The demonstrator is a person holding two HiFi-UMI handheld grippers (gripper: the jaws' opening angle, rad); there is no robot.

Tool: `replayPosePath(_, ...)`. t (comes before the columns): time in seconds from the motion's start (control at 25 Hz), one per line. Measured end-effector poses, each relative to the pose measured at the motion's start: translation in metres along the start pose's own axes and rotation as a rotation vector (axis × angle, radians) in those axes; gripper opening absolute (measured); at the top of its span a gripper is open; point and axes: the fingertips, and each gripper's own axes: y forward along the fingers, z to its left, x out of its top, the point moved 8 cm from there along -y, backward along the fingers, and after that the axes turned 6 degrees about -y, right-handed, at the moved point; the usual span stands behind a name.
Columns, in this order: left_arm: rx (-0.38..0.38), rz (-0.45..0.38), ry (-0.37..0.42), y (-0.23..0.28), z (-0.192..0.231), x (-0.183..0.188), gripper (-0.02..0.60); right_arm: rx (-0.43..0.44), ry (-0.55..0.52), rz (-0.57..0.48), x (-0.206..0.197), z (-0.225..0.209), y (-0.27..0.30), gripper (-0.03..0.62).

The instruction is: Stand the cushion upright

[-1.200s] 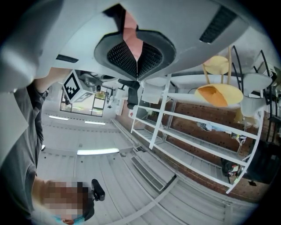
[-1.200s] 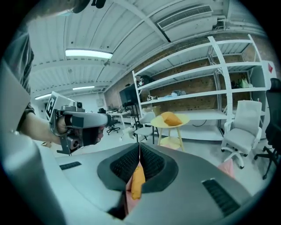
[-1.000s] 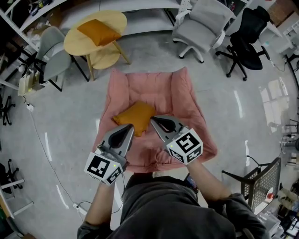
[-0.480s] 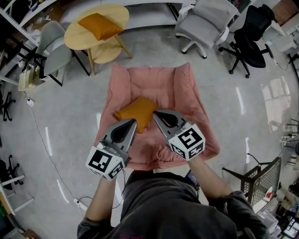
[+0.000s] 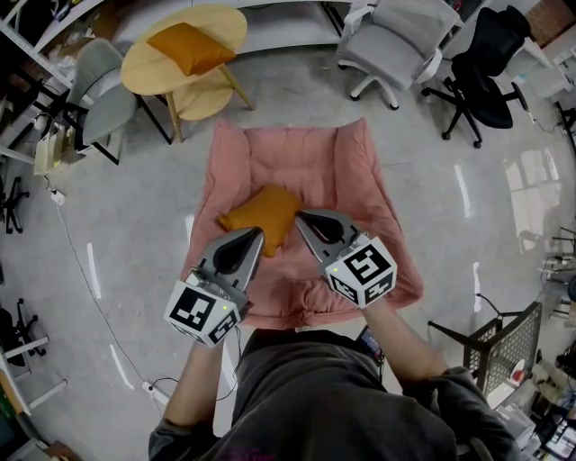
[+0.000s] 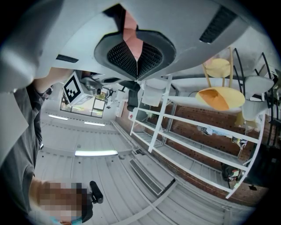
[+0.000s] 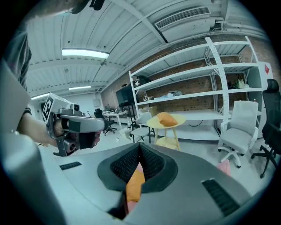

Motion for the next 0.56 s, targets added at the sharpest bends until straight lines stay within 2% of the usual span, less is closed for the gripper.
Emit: replayPosePath(0.56, 0.002, 0.005, -0.001, 0.0055, 0.0002, 0.0018, 0.011, 0.003, 0.001, 0.009, -0.0002, -0.007, -0.002, 0.014)
